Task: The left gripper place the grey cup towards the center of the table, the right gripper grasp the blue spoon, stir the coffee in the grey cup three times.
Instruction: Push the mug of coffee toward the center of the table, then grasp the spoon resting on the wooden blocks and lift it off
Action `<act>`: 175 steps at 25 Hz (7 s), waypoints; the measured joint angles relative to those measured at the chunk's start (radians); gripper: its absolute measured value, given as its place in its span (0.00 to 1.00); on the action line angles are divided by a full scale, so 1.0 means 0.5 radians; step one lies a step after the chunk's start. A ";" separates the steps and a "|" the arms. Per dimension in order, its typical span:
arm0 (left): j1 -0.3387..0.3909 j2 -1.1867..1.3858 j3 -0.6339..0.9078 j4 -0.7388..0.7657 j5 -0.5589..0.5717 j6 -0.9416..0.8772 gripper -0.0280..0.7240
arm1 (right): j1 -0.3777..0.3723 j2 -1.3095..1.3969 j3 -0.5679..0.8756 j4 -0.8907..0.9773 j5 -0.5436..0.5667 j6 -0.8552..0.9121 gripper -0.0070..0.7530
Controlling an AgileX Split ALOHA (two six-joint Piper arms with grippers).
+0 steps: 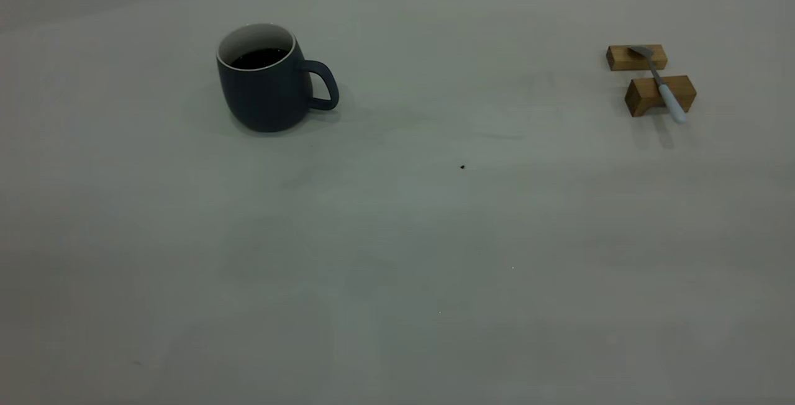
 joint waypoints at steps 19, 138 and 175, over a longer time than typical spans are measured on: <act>-0.082 0.000 0.000 0.000 0.000 0.000 0.82 | 0.000 0.000 0.000 0.000 0.000 0.000 0.32; -1.289 4.509 -2.453 -0.714 -0.798 2.195 0.82 | 0.000 -0.002 0.000 0.000 0.000 0.000 0.32; -1.283 1.159 -0.008 0.051 -0.058 -0.008 0.82 | 0.000 -0.002 0.000 0.000 0.001 0.000 0.32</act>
